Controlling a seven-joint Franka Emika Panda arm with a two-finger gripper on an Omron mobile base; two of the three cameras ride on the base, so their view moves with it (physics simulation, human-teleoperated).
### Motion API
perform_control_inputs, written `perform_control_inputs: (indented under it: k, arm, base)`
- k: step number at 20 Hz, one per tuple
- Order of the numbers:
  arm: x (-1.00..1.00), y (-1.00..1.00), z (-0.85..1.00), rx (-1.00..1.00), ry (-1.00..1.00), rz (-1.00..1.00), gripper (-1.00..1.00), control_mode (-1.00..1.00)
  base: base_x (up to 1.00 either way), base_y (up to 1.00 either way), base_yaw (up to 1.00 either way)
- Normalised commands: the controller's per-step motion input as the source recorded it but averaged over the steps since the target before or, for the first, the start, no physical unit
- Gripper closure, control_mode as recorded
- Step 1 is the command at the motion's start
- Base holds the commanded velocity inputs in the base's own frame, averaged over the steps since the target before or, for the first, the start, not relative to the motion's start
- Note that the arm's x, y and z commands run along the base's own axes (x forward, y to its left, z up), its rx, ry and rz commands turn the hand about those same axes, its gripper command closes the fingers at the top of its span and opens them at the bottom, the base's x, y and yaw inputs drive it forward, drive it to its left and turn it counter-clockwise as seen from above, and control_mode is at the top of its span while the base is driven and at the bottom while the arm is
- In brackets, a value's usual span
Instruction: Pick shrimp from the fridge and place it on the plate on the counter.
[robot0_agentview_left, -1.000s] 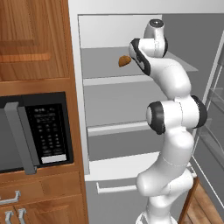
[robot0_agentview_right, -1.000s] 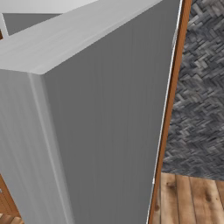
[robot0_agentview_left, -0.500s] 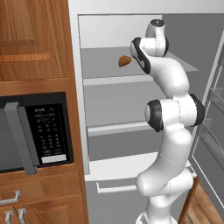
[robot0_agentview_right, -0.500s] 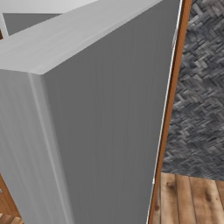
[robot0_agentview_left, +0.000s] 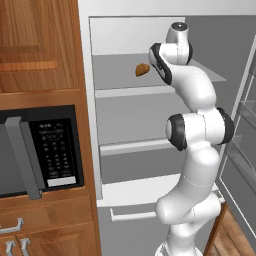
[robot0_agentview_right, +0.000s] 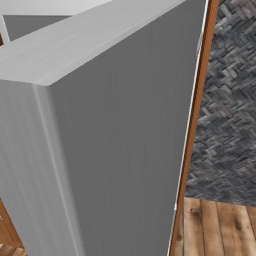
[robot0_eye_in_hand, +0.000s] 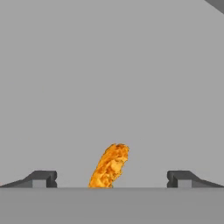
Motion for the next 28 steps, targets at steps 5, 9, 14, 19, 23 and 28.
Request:
perform_control_inputs:
  k: [5, 9, 14, 19, 23, 28]
  arm:
    - [0.0, 0.0, -0.12, 0.0, 0.0, 0.0, -1.0, -1.0]
    - [0.0, 0.0, -0.16, 0.02, 0.0, 0.0, 1.0, -1.0]
    - [0.0, 0.0, -0.18, 0.02, 0.0, 0.0, 1.0, -1.0]
    - [0.0, 0.0, -0.25, 0.04, 0.0, 0.0, 1.0, -1.0]
    - [0.0, 0.0, -0.22, 0.03, 0.0, 0.0, 1.0, -1.0]
    - [0.0, 0.0, -0.07, 0.01, 0.0, 0.0, 1.0, -1.0]
  base:
    - [0.0, 0.0, 0.0]
    - [0.0, 0.0, 0.0]
    - [0.0, 0.0, 0.0]
    - [0.0, 0.0, 0.0]
    - [0.0, 0.0, 0.0]
    - [0.0, 0.0, 0.0]
